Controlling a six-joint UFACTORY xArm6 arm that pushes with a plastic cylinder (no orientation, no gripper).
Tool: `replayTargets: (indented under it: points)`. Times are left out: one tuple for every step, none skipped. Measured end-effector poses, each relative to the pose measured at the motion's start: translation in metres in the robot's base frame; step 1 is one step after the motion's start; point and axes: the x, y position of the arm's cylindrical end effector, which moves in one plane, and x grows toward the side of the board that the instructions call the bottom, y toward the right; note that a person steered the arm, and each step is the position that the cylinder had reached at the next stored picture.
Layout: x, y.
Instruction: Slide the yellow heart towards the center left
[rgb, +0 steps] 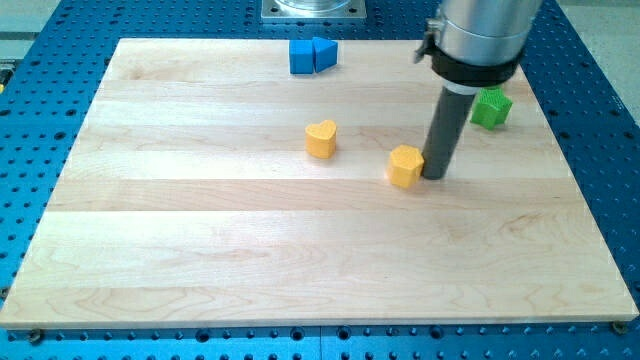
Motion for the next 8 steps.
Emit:
replayTargets:
  points:
    - [-0.014,-0.046]
    - [-0.016,-0.092]
    - [-0.036,-0.093]
    - [-0.054,-0.083]
    - [-0.062,-0.078]
    - [-0.070,-0.113]
    - [-0.070,-0.157]
    - [-0.073,-0.165]
